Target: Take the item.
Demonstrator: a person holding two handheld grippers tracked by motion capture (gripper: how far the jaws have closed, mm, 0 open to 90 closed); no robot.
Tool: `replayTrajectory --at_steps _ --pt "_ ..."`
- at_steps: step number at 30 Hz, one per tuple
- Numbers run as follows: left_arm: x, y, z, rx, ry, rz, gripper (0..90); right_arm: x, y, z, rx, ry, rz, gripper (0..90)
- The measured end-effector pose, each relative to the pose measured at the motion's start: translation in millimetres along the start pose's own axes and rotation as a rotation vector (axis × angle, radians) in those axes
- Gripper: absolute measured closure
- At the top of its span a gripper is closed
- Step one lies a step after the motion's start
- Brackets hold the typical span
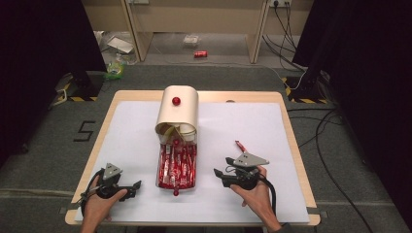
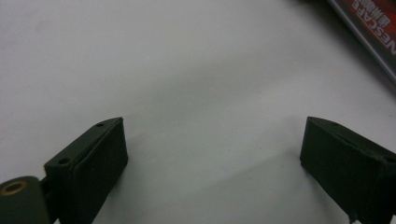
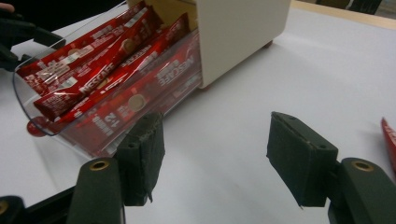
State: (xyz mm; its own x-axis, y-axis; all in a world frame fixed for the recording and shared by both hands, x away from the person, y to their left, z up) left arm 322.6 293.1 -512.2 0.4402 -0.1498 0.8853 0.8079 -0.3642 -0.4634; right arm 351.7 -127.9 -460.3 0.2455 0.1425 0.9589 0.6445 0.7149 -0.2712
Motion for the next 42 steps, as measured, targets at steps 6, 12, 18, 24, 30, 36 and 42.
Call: replayTrajectory --at_steps 6,12,18,24,30,36,42 --pt "0.0 0.0 -0.1 0.000 0.000 0.000 6.5 -3.6 -0.8 9.4 0.027 -0.002 0.003 36.8" --pt "0.0 0.0 -0.2 0.001 0.001 0.000 6.5 -7.8 0.2 19.0 0.055 -0.002 0.017 36.1" --pt "0.0 0.1 -0.2 0.002 0.002 0.000 6.5 -8.3 -0.4 25.4 0.070 -0.009 0.016 35.4" --pt "0.0 0.0 -0.3 0.002 0.002 0.000 6.5 -10.1 1.1 30.6 0.084 -0.009 0.024 34.2" --pt "-0.1 0.1 -0.3 0.002 0.002 0.000 6.5 -11.1 4.2 39.0 0.114 -0.011 0.019 29.6" --pt "-0.1 0.1 -0.3 0.002 0.002 0.000 6.5 -11.4 7.3 46.9 0.134 -0.022 0.022 24.5" --pt "-0.1 0.0 -0.5 0.003 0.002 0.000 6.5 -11.2 10.4 54.3 0.157 -0.049 0.026 21.4"
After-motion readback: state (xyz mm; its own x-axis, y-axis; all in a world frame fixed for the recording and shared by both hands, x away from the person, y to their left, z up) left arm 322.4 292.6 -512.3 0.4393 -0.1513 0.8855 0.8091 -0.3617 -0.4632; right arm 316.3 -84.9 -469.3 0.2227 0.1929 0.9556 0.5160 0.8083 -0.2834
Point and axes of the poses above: each handheld gripper's, and its own axes: y roughly forward along the jaws, x roughly out of its top, z roughly to its left, the point moved 1 cm from there along y, roughly forward along the jaws, and after that the axes turned 15 degrees about -z, right-handed, at the moved point
